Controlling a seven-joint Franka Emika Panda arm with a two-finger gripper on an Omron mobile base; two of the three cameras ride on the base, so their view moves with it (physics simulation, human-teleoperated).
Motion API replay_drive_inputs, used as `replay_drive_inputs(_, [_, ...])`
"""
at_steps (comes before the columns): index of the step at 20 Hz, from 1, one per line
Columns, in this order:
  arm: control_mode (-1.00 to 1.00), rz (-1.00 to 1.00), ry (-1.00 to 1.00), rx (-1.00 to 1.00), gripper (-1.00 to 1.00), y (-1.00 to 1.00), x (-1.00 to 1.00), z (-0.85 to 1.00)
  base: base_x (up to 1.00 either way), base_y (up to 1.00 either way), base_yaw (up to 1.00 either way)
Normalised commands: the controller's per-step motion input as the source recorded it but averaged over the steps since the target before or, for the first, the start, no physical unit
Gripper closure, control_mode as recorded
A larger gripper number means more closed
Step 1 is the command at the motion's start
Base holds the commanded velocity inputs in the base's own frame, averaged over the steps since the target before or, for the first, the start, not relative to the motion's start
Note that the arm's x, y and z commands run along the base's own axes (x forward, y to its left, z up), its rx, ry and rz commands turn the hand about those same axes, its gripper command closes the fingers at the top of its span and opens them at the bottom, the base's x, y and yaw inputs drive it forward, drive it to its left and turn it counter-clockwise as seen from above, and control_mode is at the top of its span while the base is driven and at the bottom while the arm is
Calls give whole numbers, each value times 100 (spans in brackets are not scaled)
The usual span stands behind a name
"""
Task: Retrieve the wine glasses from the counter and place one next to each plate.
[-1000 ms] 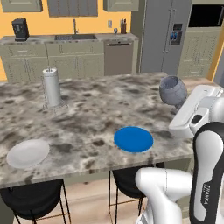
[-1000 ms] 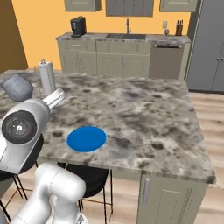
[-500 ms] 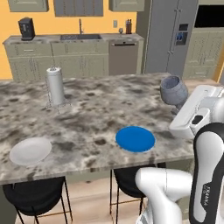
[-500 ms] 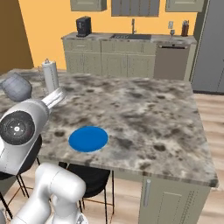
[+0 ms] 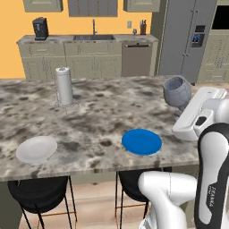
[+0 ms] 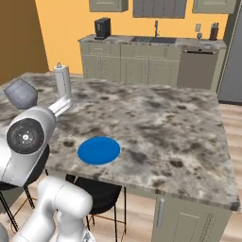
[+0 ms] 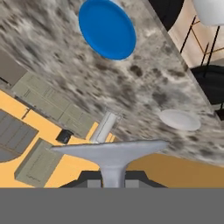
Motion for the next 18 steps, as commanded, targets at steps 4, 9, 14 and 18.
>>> replay_drive_inputs(4, [-100, 1, 0, 0, 100, -38, 46, -22, 0, 0, 0])
replay_drive_inputs(9, [-100, 13, 0, 0, 100, -59, 24, -29, 0, 0, 0])
replay_drive_inputs(14, [-100, 32, 1, 2, 100, -65, 5, -31, 0, 0, 0])
replay_drive_inputs(18, [-100, 33, 10, 1, 100, -39, 23, -47, 0, 0, 0])
